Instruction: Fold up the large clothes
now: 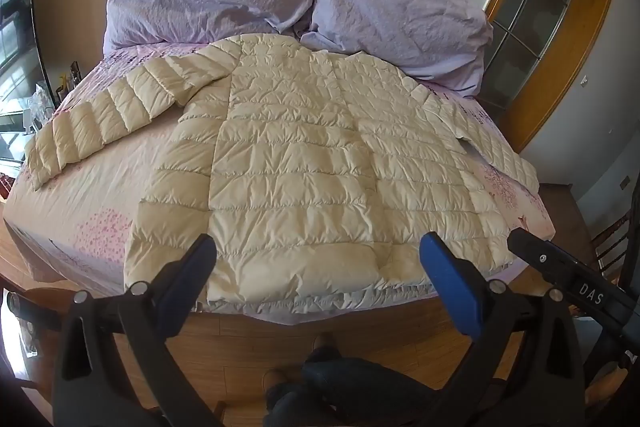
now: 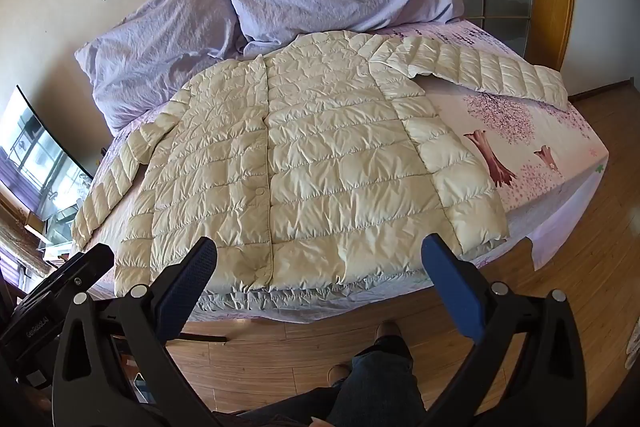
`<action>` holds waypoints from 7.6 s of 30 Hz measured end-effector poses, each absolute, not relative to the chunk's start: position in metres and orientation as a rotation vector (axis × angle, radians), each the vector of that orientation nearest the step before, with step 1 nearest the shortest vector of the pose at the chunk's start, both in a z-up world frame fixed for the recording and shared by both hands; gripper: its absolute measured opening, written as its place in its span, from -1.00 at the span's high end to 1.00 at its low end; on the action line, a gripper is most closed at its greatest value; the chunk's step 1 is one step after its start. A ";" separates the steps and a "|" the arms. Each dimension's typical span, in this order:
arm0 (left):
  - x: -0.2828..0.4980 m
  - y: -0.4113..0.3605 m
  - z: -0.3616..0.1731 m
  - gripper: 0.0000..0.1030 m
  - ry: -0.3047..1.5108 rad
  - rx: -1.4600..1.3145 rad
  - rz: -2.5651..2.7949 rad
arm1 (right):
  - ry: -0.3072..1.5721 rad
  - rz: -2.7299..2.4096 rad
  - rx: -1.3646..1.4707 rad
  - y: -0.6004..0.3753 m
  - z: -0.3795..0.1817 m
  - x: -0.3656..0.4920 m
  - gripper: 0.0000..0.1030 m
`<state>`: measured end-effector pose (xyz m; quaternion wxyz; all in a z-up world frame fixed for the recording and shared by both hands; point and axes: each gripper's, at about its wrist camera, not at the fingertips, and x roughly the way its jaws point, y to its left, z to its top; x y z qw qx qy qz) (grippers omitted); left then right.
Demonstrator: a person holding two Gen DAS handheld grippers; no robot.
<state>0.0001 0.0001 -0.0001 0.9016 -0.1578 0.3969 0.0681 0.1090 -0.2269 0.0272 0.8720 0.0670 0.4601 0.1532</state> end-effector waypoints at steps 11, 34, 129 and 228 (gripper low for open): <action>0.000 0.000 0.000 -0.96 0.821 -0.323 0.142 | 0.962 0.321 0.143 -0.227 0.027 0.109 -0.97; 0.000 0.000 0.000 -0.96 0.821 -0.324 0.143 | 0.962 0.323 0.141 -0.226 0.028 0.110 -0.97; 0.105 0.016 -0.023 -0.96 0.968 -0.391 0.352 | 1.111 -0.337 0.569 -0.507 -0.082 0.379 -0.84; -0.005 0.421 -0.103 0.88 0.841 -1.043 0.840 | 1.105 0.371 -0.030 -0.031 -0.041 0.335 -0.33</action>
